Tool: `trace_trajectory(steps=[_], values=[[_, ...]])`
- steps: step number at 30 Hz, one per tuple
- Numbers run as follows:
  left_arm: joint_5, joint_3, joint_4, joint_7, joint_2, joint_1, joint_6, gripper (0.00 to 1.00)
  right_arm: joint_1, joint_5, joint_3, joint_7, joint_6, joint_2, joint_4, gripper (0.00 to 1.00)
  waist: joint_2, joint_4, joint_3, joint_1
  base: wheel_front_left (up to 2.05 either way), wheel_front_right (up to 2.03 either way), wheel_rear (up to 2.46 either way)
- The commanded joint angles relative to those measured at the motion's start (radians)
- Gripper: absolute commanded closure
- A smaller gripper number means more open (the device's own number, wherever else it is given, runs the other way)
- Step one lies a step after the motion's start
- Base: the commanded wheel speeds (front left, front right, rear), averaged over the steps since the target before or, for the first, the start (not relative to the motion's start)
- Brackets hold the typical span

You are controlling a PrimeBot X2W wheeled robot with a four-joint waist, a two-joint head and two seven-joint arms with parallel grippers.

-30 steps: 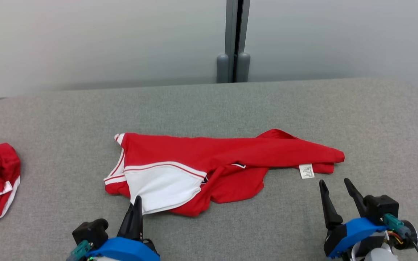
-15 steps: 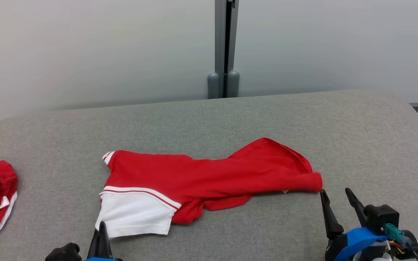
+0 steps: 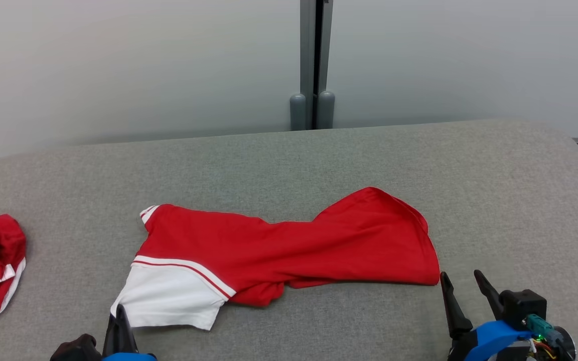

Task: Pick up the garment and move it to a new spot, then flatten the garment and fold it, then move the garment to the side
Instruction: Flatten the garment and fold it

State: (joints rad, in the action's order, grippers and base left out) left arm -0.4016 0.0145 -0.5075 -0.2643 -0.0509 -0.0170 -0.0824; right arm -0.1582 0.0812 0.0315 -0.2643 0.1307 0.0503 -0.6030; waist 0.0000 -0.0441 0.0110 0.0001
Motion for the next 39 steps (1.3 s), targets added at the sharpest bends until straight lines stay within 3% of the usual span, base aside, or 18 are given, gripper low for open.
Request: trace_trajectory(steps=[1,2,3,4,5,21,22,23,24,25,26,39], values=[[0.008,-0.003,0.007,0.0,0.0,0.016,-0.01,1.0,0.007,0.003,-0.004,0.0,0.0,0.001,-0.008,0.0,0.0,0.01,0.005,-0.0001,0.0,0.0,0.0],[0.014,-0.001,0.012,0.0,0.0,0.015,-0.008,1.0,0.007,0.008,-0.007,0.0,0.0,0.001,-0.013,0.0,0.0,0.016,0.007,-0.0001,0.0,0.0,0.0],[0.011,0.009,0.012,0.0,0.001,0.015,0.001,0.65,0.006,0.011,-0.008,0.0,0.0,0.002,-0.017,0.0,0.0,0.023,0.009,-0.0001,0.0,0.0,0.0],[0.01,0.019,0.003,0.0,0.001,0.018,0.007,0.18,0.005,0.014,-0.013,0.0,0.0,0.002,-0.021,0.0,0.0,0.029,0.01,-0.0001,0.0,0.0,0.0],[0.016,0.028,0.004,0.0,0.001,0.016,0.011,0.0,0.005,0.023,-0.015,0.0,0.0,0.001,-0.029,0.0,0.0,0.037,0.012,-0.0001,0.0,0.0,0.0],[0.032,0.145,0.045,0.0,0.001,-0.035,0.016,0.0,-0.096,0.105,0.031,0.0,0.0,0.002,-0.169,0.0,0.0,0.113,0.086,-0.0001,0.0,0.0,0.0],[0.035,0.144,0.049,0.0,0.001,-0.036,0.017,0.0,-0.102,0.107,0.032,0.0,0.0,0.002,-0.172,0.06,0.0,0.114,0.089,-0.0001,0.0,0.0,0.0],[0.037,0.143,0.055,0.0,0.001,-0.036,0.02,0.0,-0.108,0.11,0.028,0.0,0.0,0.002,-0.163,0.26,0.0,0.114,0.092,-0.0001,0.0,0.0,0.0],[0.038,0.141,0.061,0.0,0.001,-0.035,0.02,0.0,-0.111,0.111,0.027,0.0,0.0,0.002,-0.152,0.56,0.0,0.114,0.093,-0.0001,0.0,0.0,0.0],[0.039,0.14,0.065,0.0,0.001,-0.032,0.023,0.0,-0.107,0.11,0.023,0.0,0.0,0.002,-0.145,0.71,0.0,0.113,0.093,-0.0001,0.0,0.0,0.0],[0.027,0.141,0.066,0.0,0.001,-0.028,0.028,0.0,-0.101,0.113,0.018,0.0,0.0,0.002,-0.142,1.0,0.0,0.111,0.092,-0.0001,0.0,0.0,0.0],[0.008,0.13,0.06,0.0,0.001,0.025,0.046,0.0,-0.029,0.204,-0.101,0.0,0.0,0.002,0.057,1.0,0.0,0.018,0.01,-0.0001,0.0,0.0,0.0]])
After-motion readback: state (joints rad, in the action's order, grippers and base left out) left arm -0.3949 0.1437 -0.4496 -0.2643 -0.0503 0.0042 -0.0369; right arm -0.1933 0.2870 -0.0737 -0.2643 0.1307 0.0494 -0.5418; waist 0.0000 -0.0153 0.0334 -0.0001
